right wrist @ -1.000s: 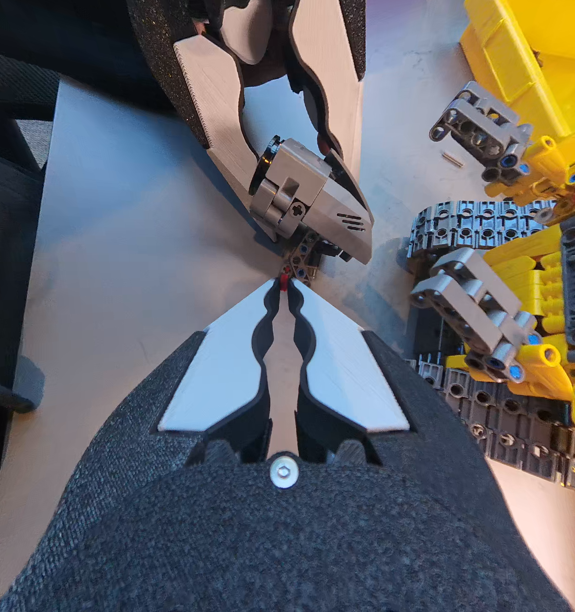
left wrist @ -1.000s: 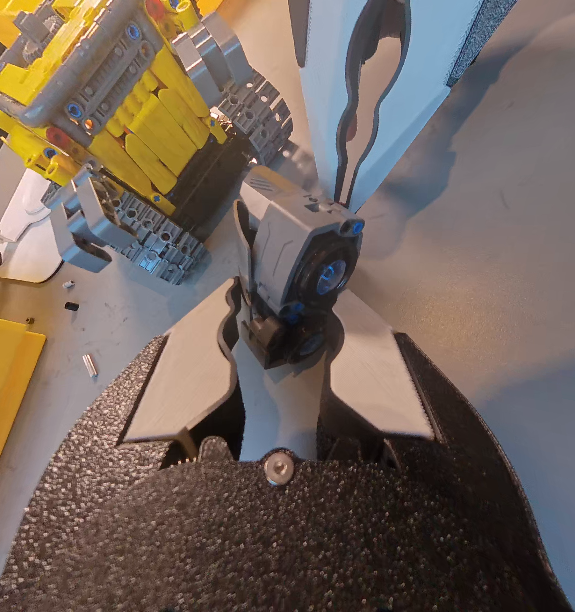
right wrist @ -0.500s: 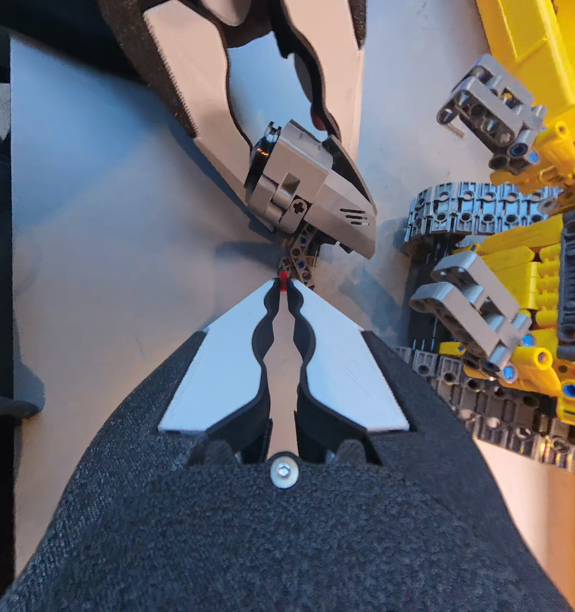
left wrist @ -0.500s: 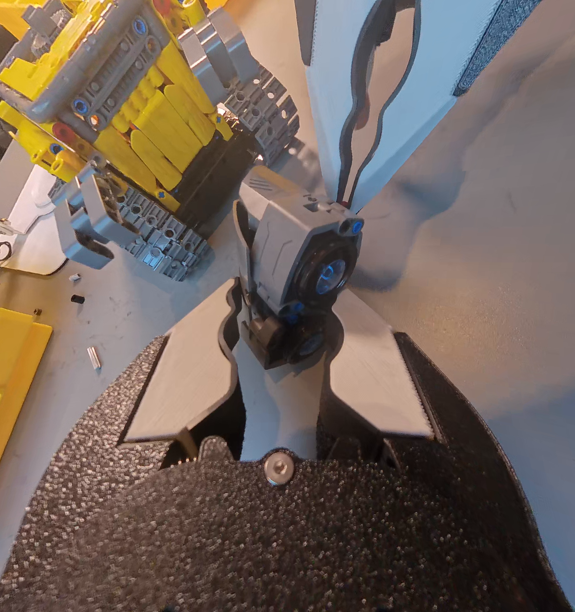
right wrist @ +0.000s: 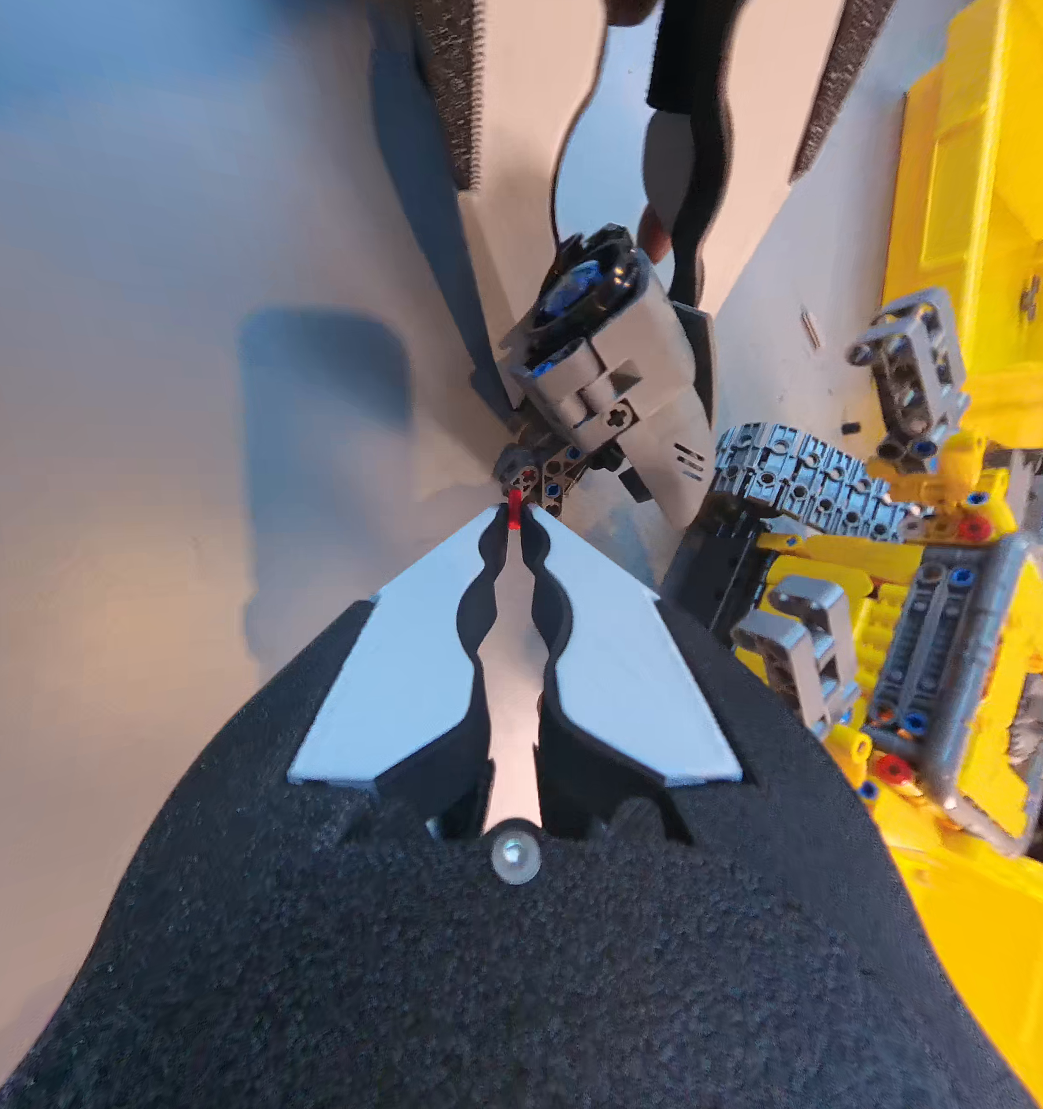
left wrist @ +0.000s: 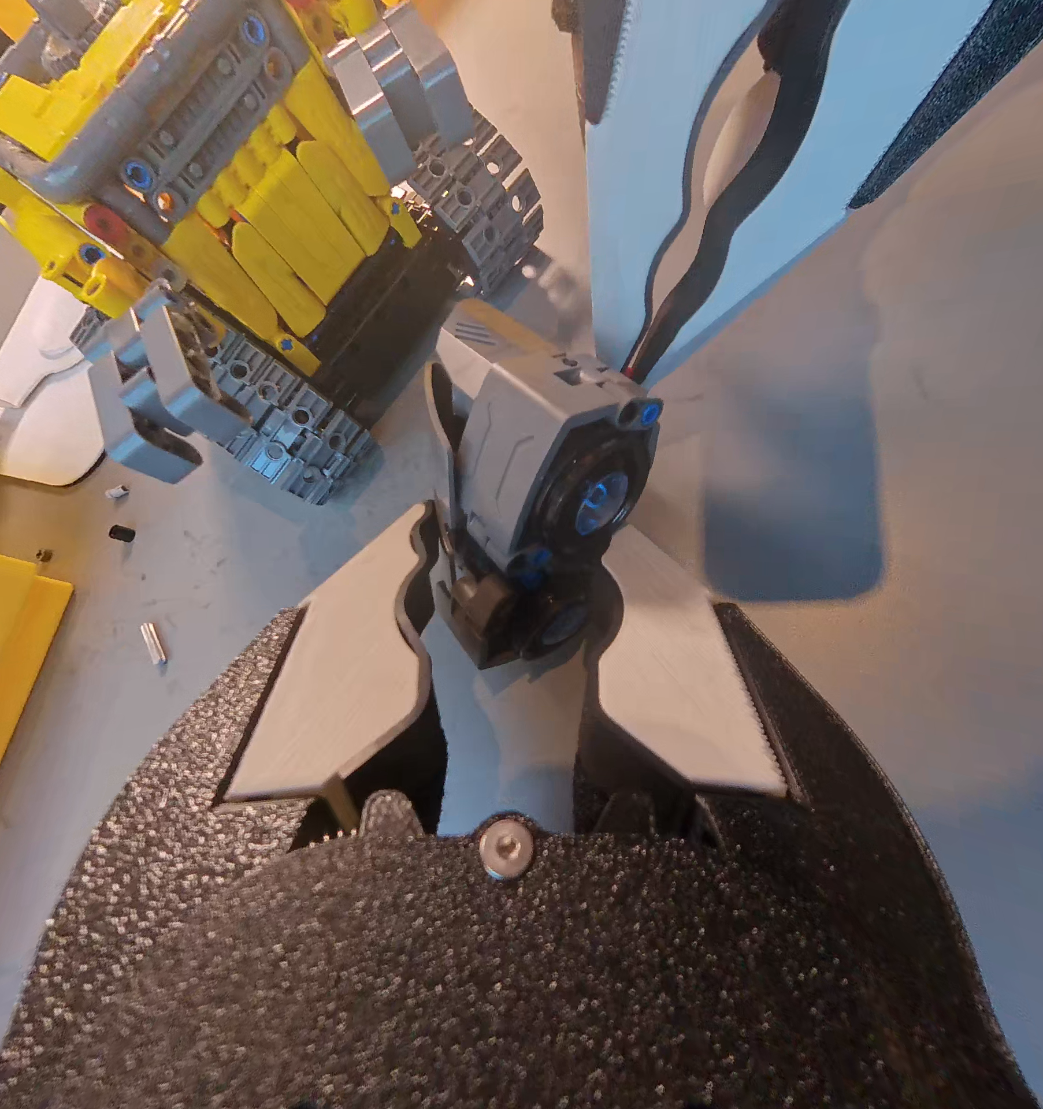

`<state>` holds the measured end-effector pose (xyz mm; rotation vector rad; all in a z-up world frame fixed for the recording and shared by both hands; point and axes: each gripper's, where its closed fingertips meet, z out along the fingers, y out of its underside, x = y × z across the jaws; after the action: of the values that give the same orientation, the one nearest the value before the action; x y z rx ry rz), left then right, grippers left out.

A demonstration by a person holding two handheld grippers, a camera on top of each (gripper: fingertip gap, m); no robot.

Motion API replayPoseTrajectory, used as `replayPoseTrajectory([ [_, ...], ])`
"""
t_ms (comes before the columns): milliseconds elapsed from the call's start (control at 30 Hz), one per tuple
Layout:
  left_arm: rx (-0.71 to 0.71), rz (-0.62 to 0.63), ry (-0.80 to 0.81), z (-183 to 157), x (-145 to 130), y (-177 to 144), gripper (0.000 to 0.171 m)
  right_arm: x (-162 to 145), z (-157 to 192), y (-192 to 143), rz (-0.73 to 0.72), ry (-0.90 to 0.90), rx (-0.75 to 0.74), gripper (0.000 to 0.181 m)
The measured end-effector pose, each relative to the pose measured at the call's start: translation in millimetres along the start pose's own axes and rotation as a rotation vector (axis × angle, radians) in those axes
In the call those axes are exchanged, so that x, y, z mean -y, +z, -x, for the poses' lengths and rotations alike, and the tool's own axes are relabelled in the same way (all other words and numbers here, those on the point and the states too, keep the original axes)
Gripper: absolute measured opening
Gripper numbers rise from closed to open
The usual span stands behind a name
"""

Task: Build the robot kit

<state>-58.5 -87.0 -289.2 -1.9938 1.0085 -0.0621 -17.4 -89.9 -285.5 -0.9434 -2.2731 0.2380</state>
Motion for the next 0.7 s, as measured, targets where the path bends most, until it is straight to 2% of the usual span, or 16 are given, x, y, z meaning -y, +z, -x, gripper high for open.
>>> replayPoseTrajectory([
  [167,0.000,0.003,-0.001,0,0,0,0.047,2,1,1,0.013,-0.121,0.019,0.003],
  [300,0.004,0.001,0.004,0,0,0,0.048,2,2,2,-0.055,-0.074,0.053,0.003],
  [500,0.017,0.003,0.001,1,-2,-1,0.047,4,0,6,-0.100,-0.018,-0.002,0.003],
  [700,0.023,0.003,0.005,1,-3,-1,0.047,5,0,12,-0.146,0.035,0.010,0.003],
])
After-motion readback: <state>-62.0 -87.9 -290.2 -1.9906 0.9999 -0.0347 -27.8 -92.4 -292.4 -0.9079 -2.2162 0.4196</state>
